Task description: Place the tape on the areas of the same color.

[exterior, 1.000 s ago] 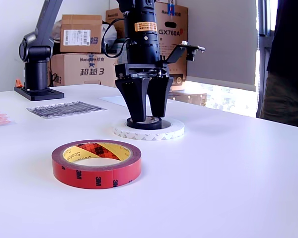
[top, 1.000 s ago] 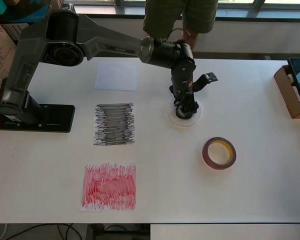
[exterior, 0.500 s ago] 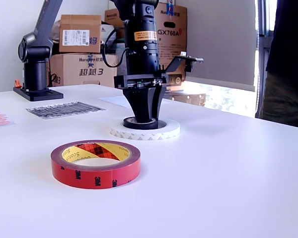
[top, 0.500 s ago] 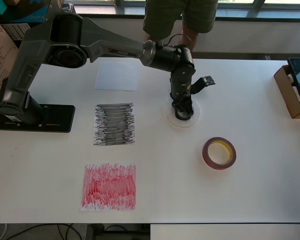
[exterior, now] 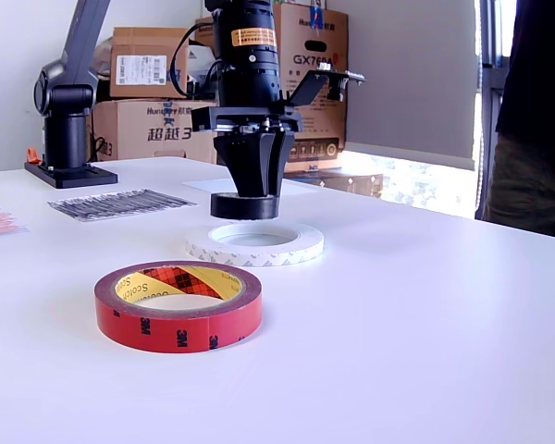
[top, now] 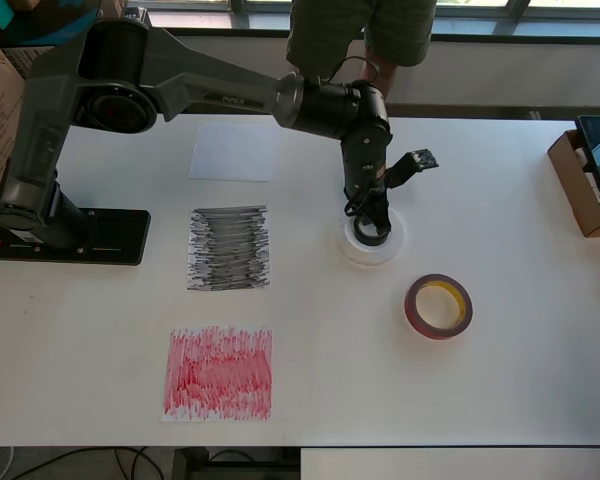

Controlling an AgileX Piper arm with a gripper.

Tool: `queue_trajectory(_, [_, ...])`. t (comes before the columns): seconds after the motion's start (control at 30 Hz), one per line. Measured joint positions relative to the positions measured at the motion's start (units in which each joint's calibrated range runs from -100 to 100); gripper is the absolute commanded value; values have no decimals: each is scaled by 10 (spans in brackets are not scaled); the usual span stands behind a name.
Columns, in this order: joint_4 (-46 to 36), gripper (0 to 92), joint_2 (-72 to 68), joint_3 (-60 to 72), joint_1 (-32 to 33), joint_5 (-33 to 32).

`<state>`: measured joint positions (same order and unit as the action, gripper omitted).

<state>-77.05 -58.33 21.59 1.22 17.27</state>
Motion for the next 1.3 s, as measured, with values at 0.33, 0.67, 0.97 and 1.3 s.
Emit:
queue_trajectory(0.33, [-103, 21, 147, -2, 18, 10])
queue_trajectory(0.67, [-171, 21, 306, -44, -1, 97])
queue_trajectory(0.97, [-90, 21, 500, -200, -40, 211])
queue_trajectory(1.3, [153, 28, 612, -502, -51, 263])
